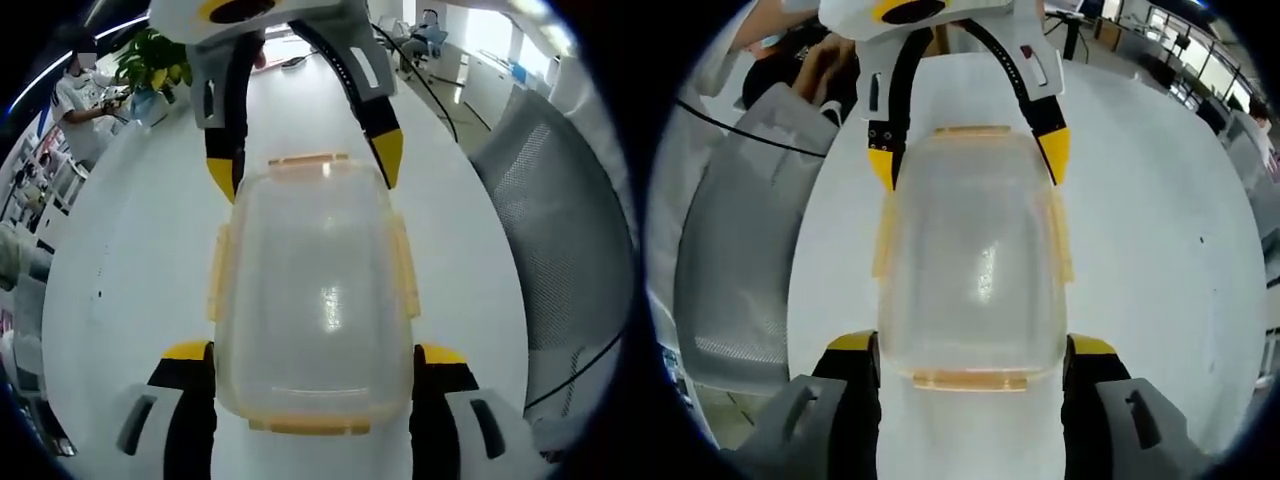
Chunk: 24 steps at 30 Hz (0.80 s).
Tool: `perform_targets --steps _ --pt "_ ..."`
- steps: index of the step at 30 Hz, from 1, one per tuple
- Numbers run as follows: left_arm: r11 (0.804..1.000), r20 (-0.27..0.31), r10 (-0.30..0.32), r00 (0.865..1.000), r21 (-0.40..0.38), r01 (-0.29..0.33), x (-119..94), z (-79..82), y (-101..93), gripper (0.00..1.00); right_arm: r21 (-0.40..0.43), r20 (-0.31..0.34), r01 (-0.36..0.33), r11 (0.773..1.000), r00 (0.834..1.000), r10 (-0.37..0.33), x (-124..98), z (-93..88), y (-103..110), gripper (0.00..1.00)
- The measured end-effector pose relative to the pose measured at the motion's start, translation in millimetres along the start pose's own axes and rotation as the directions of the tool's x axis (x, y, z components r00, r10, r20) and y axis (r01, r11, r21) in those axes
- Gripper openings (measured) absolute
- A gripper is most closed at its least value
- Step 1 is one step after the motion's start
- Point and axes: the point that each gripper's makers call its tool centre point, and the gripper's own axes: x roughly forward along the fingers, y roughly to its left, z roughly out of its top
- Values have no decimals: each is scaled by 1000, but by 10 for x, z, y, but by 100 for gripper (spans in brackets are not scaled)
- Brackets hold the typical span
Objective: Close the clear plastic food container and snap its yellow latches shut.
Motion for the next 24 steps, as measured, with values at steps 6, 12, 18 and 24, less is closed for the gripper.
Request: perform_targets --steps 6,12,18,24 --pt "1000 5 1 1000 -3 -1 6 -15 70 78 1 -1 1 1000 1000 -1 5 7 -78 71" --pt "1000 1 1 1000 -3 -1 12 -37 124 78 14 9 7 1000 1000 -7 4 7 -103 71" --pt "1000 -6 -1 1000 2 1 20 -55 162 78 23 13 11 1000 1000 -11 8 10 -111 71" --pt "1000 -8 2 1000 1 -2 22 -62 172 78 25 15 13 1000 1000 -13 11 13 -126 71"
